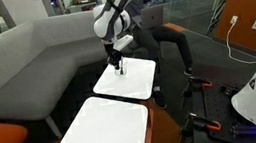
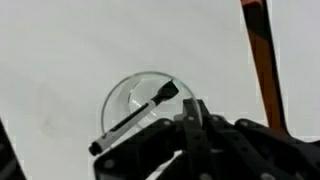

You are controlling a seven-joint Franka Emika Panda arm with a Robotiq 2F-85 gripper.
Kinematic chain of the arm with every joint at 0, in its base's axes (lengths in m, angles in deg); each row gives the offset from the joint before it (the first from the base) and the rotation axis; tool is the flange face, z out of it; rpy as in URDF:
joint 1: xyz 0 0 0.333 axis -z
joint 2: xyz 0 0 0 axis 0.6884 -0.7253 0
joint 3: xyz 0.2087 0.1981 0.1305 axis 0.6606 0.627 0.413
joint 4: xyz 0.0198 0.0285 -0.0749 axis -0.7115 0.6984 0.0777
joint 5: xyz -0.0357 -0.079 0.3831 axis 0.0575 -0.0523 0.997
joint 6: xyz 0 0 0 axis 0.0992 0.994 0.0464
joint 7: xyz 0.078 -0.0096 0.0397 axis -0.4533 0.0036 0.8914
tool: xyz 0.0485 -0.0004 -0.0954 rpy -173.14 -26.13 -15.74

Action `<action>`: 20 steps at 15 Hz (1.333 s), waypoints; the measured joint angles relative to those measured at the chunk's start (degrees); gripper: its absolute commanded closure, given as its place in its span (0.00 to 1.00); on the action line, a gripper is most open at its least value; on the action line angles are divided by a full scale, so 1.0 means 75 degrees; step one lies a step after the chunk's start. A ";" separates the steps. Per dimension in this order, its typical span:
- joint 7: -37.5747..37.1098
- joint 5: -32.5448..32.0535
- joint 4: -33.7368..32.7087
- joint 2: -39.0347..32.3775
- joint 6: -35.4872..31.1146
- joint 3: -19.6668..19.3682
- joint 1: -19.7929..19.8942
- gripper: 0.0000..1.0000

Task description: Move the cup slightly backwards

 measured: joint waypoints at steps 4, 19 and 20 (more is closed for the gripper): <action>0.0000 -0.0405 -0.0108 0.0002 0.0125 0.0028 -0.0455 0.99; 0.0388 -0.1065 -0.2423 -0.1799 0.0872 0.0082 -0.0837 0.99; 0.0446 -0.1065 -0.2561 -0.1917 0.0917 0.0091 -0.0844 0.99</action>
